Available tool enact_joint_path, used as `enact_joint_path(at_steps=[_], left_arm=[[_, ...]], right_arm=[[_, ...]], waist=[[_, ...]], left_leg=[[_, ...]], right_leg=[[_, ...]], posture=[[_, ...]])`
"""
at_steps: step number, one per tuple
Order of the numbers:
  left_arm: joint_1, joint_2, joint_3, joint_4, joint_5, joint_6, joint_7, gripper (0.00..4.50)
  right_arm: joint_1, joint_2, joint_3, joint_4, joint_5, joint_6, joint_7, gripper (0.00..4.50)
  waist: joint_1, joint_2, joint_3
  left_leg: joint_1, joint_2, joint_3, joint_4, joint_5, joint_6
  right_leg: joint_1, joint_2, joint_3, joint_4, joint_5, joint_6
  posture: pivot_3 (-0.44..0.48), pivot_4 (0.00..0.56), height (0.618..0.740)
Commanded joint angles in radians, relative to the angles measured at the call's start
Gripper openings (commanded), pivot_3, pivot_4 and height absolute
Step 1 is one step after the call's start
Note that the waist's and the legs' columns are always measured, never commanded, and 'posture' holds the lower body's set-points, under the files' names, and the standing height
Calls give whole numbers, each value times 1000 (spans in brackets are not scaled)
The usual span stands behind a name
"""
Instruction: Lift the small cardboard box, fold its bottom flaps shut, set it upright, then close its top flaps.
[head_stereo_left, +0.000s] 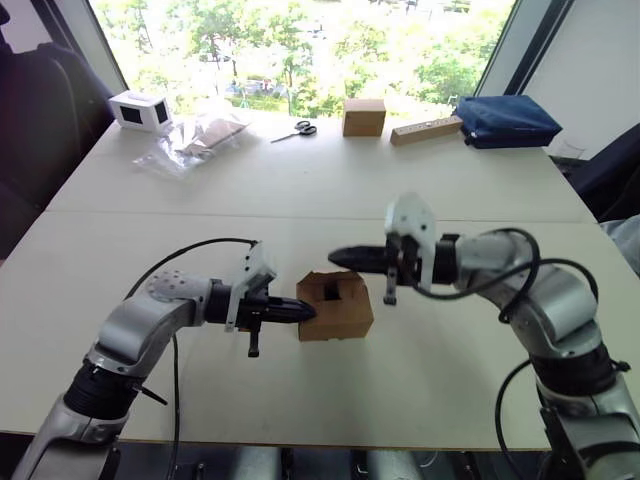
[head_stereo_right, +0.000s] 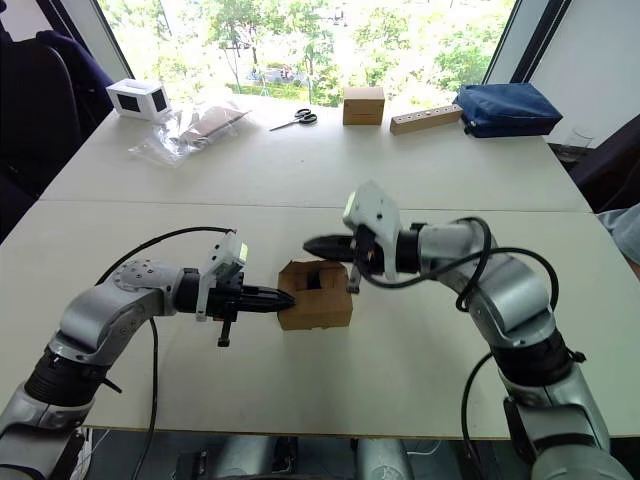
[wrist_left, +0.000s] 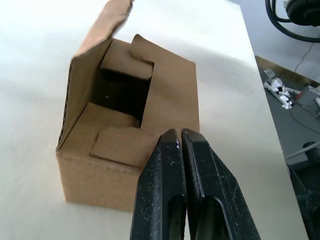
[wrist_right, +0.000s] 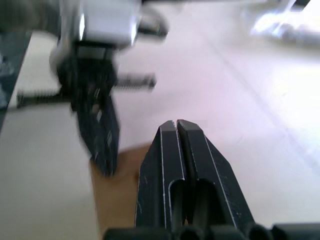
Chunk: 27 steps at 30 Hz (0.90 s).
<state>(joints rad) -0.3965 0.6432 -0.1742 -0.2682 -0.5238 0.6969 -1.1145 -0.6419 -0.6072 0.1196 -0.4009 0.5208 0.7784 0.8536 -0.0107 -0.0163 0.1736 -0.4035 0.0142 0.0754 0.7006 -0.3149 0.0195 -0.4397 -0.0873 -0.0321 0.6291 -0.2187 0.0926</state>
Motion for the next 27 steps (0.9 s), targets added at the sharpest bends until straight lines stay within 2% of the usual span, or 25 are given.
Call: enact_joint_path(at_steps=[1, 5, 8, 16, 22, 27], left_arm=[[5, 0, -3, -21, -6, 10, 14, 108], [1, -4, -3, -27, -9, 15, 29, 108], [1, -7, 3, -39, -18, 26, 45, 108], [8, 13, 20, -34, -28, 23, 42, 108], [0, 36, 20, -27, -46, 33, 22, 108], [-69, -7, 101, 7, -143, 85, 47, 108]], right_arm=[[-27, -24, 68, 72, -84, -19, -2, 0], [-40, -30, 170, 155, -206, -104, 11, 0], [-21, -46, 205, 151, -236, -128, 44, 0], [51, -60, 171, 23, -174, -78, 96, 0], [82, -55, 171, -5, -177, -62, 86, 0], [85, -49, 177, -3, -191, -70, 75, 0]], waist=[[2, 0, 0], [0, 0, 0], [1, 0, 0], [0, 0, 0], [0, 0, 0], [2, 0, 0]], left_leg=[[0, 0, 0, 0, 0, 0], [0, -1, 1, 0, 0, 0], [0, -1, 0, 0, 0, 0], [0, 0, 0, 0, 0, 0], [0, 0, 0, 0, 0, 0], [0, 0, 0, 0, 0, 0]], right_leg=[[0, 0, 0, 0, 0, 0], [0, 0, 0, 0, 0, 0], [0, 0, 0, 0, 0, 0], [0, 0, 0, 0, 0, 0], [0, 0, 0, 0, 0, 0], [0, 0, 0, 0, 0, 0]], posture=[[0, 150, 740], [0, 150, 740], [0, 150, 740], [0, 150, 740], [0, 150, 740], [0, 150, 740]])
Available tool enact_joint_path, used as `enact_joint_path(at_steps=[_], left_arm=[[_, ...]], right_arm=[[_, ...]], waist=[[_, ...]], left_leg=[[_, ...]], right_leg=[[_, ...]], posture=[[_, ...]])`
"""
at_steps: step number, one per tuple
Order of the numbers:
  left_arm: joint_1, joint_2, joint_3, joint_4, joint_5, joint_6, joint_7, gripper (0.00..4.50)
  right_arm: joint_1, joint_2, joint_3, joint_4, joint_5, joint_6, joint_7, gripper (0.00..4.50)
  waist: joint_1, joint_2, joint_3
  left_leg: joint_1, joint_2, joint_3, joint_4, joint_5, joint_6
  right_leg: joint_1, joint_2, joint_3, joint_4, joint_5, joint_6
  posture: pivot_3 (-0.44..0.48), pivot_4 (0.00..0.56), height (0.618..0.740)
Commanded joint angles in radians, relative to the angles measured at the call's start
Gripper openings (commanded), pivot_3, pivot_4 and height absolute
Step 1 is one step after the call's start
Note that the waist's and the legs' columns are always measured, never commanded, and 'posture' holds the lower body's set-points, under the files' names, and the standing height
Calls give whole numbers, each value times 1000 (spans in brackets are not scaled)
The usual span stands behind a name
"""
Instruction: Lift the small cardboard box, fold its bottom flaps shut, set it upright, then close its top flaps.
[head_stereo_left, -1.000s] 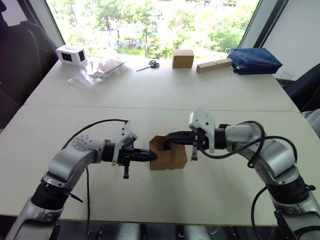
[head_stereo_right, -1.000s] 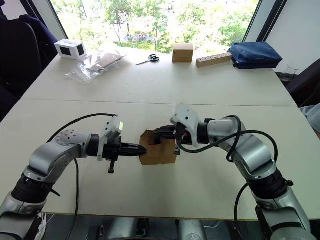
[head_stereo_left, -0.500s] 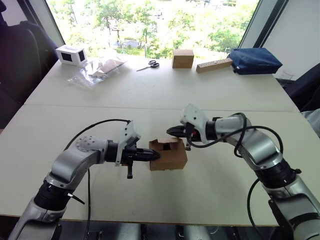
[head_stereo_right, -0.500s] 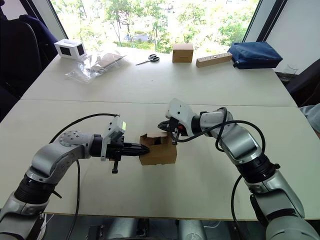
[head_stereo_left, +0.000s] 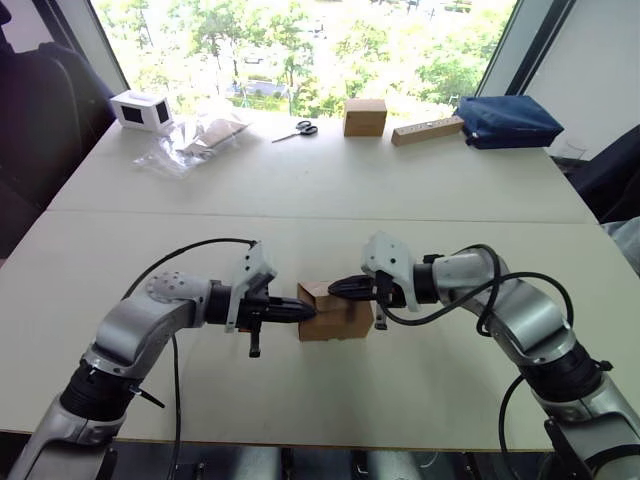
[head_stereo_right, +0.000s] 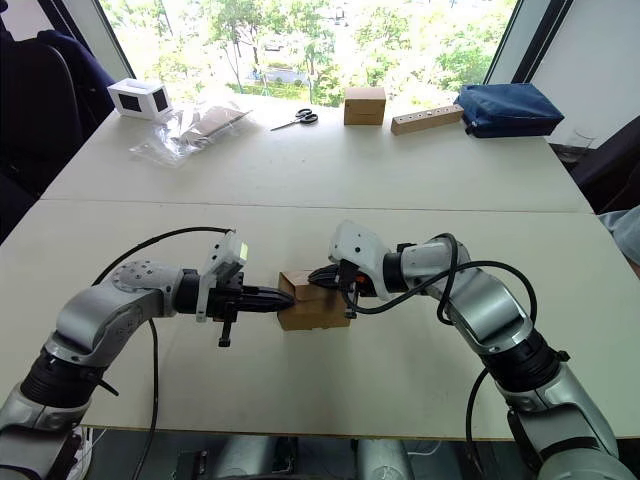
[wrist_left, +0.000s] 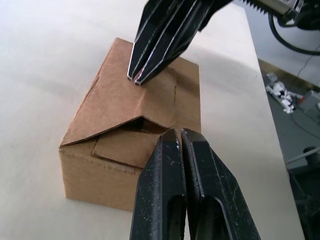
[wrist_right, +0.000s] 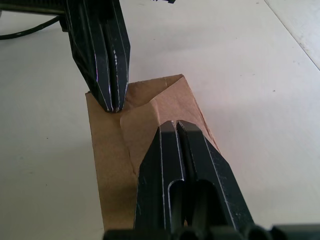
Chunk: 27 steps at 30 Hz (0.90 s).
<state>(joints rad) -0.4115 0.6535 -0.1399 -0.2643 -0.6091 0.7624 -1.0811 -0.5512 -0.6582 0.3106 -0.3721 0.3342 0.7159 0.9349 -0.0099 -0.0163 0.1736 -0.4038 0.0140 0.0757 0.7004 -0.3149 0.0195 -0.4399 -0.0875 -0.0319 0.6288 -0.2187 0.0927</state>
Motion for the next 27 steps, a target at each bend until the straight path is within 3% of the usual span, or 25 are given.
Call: enact_joint_path(at_steps=[1, 11, 22, 27], left_arm=[[-67, -25, 76, 14, -66, 26, 19, 108], [-100, -91, 38, 121, 27, -52, 63, 108], [-87, -88, -6, 123, 82, -89, 45, 108], [-81, -95, -8, 126, 92, -94, 50, 108]], right_arm=[[-7, 2, -13, -30, -7, -10, -7, 0], [-15, 5, -19, -42, -16, -8, -19, 0], [-11, 0, -43, -72, 3, 5, -31, 0], [8, 13, -148, -135, 150, 88, -14, 0]], waist=[[2, 0, 0], [-1, 0, 0], [0, 0, 0], [1, 0, 0]], left_leg=[[0, 0, 0, 0, 0, 0], [0, 0, 0, 0, 0, 0], [0, 0, 0, 0, 0, 0], [0, 0, 0, 0, 0, 0]], right_leg=[[0, 0, 0, 0, 0, 0], [0, 1, 0, 0, 0, 0], [0, 0, 0, 0, 0, 0], [0, 0, 0, 0, 0, 0]], posture=[[0, 150, 740], [0, 150, 740], [0, 150, 740], [0, 150, 740]])
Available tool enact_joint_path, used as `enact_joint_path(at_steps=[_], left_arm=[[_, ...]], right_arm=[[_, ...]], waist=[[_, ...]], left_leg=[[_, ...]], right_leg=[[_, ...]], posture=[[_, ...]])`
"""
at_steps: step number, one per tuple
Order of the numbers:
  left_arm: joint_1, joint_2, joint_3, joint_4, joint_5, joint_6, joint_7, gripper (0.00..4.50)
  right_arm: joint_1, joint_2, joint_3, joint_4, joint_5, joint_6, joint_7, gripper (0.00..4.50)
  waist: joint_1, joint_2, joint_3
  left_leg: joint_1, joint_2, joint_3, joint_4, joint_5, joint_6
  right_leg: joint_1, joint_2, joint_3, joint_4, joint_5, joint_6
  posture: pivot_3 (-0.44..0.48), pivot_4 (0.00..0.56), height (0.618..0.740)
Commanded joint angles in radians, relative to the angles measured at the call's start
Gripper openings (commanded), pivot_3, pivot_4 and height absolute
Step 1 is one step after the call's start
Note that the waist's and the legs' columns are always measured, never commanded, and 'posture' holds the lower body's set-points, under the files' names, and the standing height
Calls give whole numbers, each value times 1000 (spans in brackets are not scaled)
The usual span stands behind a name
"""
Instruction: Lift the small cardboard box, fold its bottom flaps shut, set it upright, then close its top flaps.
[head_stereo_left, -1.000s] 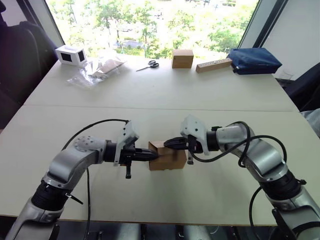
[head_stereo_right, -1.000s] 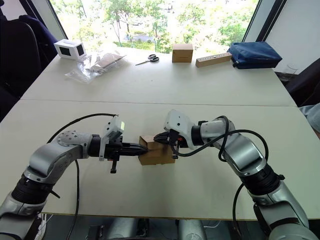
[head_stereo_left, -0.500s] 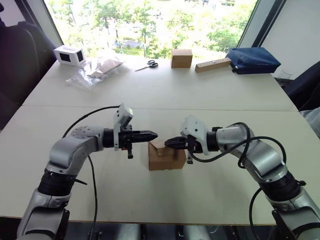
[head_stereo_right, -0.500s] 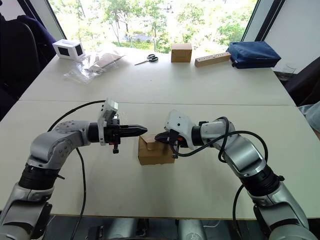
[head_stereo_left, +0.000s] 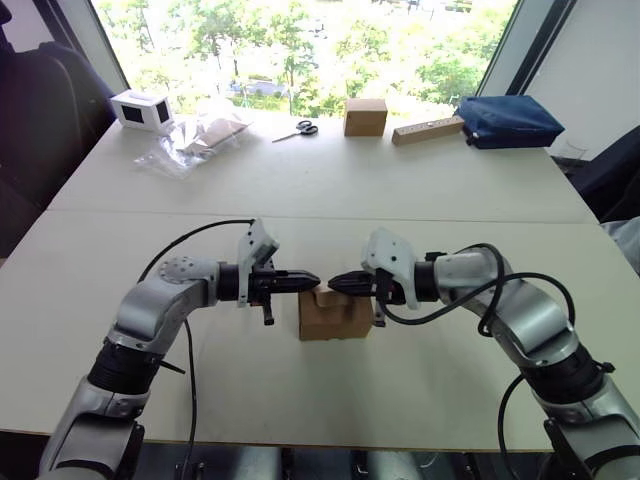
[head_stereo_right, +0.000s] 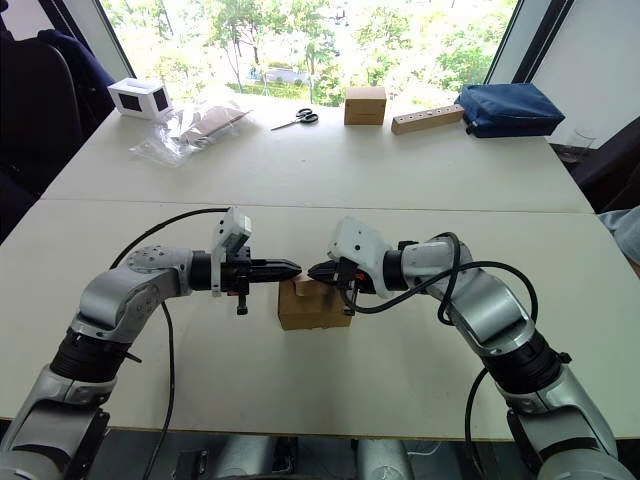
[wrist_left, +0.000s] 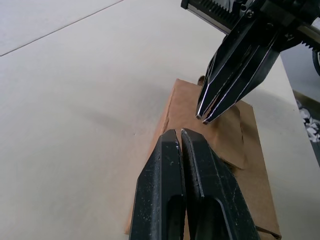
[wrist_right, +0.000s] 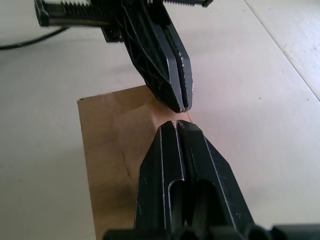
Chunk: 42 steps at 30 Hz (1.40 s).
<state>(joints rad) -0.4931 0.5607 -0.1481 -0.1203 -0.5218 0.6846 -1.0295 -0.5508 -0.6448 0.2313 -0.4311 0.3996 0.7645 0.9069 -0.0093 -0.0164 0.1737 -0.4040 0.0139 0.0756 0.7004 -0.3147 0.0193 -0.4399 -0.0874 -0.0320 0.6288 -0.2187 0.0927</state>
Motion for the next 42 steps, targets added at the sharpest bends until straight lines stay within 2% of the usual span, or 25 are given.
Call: enact_joint_path(at_steps=[1, 7, 24, 42], left_arm=[[1, -4, 1, -19, 4, -15, -1, 108], [-3, -15, 12, -21, -6, -2, 4, 108], [-1, -17, 30, -32, -28, 33, 17, 108], [5, -15, 29, -43, -29, 38, 18, 108]], right_arm=[[15, -8, -70, -95, 102, 54, 18, 0], [67, -53, 0, -148, 79, 62, 21, 0], [64, -45, 102, -99, -41, -6, -26, 0], [50, -29, 124, -33, -132, -68, -38, 0]], waist=[[1, 0, 0], [1, 0, 0], [0, 0, 0], [0, 0, 0]], left_leg=[[0, 0, 0, 0, 0, 0], [0, 0, 0, 0, 0, 0], [0, 0, 0, 0, 0, 0], [0, 0, 0, 0, 0, 0]], right_leg=[[0, 0, 0, 0, 0, 0], [0, 0, 0, 0, 0, 0], [0, 0, 0, 0, 0, 0], [0, 0, 0, 0, 0, 0]], posture=[[0, 150, 740], [0, 150, 740], [0, 150, 740], [0, 150, 740]])
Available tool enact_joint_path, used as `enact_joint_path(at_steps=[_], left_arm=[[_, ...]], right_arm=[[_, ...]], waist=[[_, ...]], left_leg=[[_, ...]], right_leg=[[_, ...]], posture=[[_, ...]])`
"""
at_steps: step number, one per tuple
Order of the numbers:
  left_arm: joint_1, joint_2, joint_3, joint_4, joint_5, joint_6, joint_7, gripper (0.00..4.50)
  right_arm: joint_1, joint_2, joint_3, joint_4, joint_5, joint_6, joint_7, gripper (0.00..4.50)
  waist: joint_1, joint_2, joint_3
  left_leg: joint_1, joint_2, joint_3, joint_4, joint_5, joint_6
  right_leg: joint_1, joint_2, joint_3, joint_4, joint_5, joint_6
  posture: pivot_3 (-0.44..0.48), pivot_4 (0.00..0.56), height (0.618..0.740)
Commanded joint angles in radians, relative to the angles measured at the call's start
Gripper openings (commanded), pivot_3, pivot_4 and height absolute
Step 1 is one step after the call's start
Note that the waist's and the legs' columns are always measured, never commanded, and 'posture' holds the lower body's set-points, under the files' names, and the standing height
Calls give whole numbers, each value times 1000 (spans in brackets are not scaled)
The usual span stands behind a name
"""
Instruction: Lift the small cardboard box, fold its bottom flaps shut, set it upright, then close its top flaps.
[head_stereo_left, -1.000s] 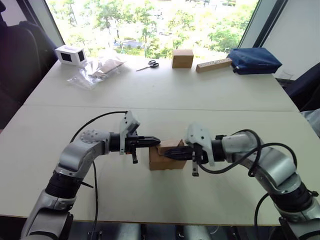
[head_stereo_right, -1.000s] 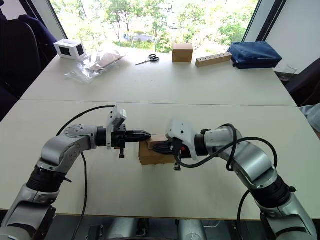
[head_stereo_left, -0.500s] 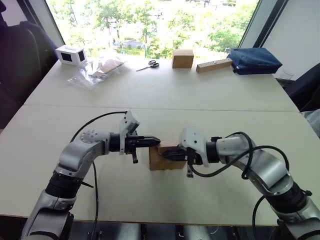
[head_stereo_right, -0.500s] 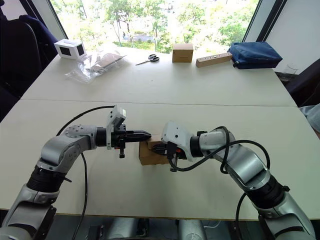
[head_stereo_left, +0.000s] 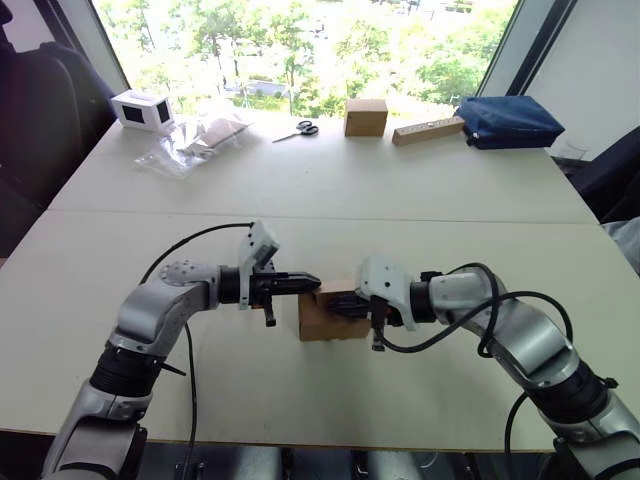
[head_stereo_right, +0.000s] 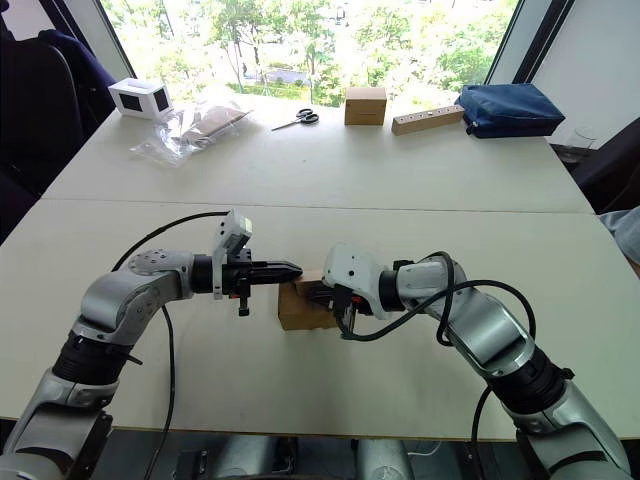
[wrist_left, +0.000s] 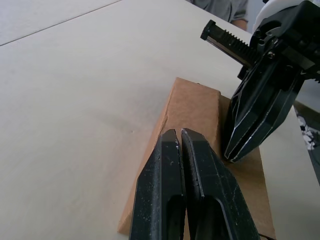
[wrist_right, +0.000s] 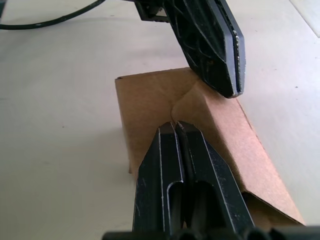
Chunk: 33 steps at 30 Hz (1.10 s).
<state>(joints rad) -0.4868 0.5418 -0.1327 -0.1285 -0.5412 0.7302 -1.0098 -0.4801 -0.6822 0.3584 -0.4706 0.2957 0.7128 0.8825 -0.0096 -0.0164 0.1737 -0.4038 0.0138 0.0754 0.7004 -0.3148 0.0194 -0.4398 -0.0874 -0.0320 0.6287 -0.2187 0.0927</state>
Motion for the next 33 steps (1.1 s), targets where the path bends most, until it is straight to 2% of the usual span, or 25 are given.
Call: enact_joint_path(at_steps=[1, 12, 23, 33], left_arm=[[0, 5, 13, -35, -9, -8, -1, 108], [2, 13, 6, -40, 0, -20, -9, 108], [4, 60, -55, -58, 77, -100, -51, 108], [-25, 47, -33, -91, 58, -88, -45, 108]], right_arm=[[-22, 11, -3, 12, -35, -23, -17, 0], [-19, 17, -21, 2, -15, -9, 7, 0], [23, 24, -170, -62, 144, 88, 4, 0], [31, 19, -112, -12, 59, 21, -25, 0]], waist=[[0, 0, 0], [0, 0, 0], [1, 0, 0], [0, 0, 0]], left_leg=[[0, 0, 0, 0, 0, 0], [0, 0, 0, 0, 0, 0], [0, 0, 0, 0, 0, 0], [0, 0, 0, 0, 0, 0]], right_leg=[[0, 0, 0, 0, 0, 0], [0, 0, 0, 0, 0, 0], [0, 0, 0, 0, 0, 0], [0, 0, 0, 0, 0, 0]], posture=[[0, 150, 740], [0, 150, 740], [0, 150, 740], [0, 150, 740]])
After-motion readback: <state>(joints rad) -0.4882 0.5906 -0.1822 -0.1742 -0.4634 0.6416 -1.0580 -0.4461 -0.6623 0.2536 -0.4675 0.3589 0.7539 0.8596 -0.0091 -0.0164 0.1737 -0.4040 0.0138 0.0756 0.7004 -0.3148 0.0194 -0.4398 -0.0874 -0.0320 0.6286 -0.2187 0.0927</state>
